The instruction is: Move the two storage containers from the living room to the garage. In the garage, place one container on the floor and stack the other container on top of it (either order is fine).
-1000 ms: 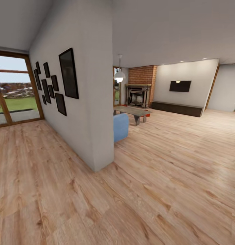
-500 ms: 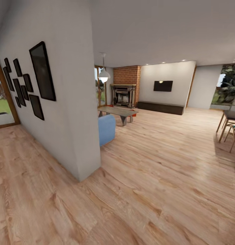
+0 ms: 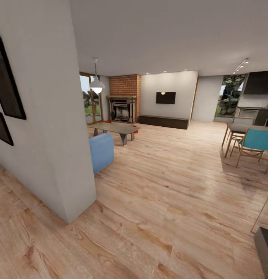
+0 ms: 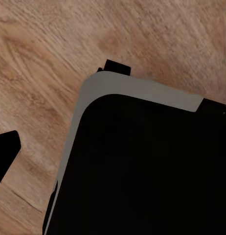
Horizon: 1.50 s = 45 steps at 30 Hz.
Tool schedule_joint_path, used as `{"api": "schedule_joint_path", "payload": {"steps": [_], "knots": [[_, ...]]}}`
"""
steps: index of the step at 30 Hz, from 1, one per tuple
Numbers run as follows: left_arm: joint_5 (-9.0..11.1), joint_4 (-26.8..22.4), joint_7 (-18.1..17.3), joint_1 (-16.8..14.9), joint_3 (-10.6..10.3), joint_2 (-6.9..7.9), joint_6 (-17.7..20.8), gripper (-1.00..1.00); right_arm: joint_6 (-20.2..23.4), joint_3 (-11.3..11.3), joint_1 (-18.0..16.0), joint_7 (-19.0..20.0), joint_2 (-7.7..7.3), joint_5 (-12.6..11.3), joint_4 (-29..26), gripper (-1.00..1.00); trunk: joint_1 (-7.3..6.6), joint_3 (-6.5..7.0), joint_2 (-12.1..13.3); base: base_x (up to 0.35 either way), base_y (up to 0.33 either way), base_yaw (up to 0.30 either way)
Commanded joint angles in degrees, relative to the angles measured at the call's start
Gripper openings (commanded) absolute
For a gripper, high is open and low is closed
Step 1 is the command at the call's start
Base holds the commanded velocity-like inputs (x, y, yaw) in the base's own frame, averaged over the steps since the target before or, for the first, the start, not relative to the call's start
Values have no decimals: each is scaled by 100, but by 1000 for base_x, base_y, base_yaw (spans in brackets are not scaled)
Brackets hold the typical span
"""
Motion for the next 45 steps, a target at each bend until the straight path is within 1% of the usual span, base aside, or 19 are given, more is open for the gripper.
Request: {"api": "schedule_joint_path", "payload": {"steps": [1,4,26,35,45], "knots": [[60,-21,7,4,4,0,43,100,-30,44,-7,-1,4,-30,19,100,3,-5,-3,332,0,-300],[62,-14,7,4,4,0,43,100,-30,44,-6,62,-4,-30,17,100,3,-3,-3,332,0,-300],[67,-12,7,4,3,0,43,100,-30,45,-7,70,-3,-28,11,100,3,-2,-3,333,0,-297],[64,-5,7,4,3,0,43,100,-50,49,-7,62,-14,-21,11,100,3,-2,-3,334,0,-54],[65,10,7,4,3,0,43,100,-56,52,-4,7,11,-14,11,100,3,-2,-3,334,0,-2]]}}
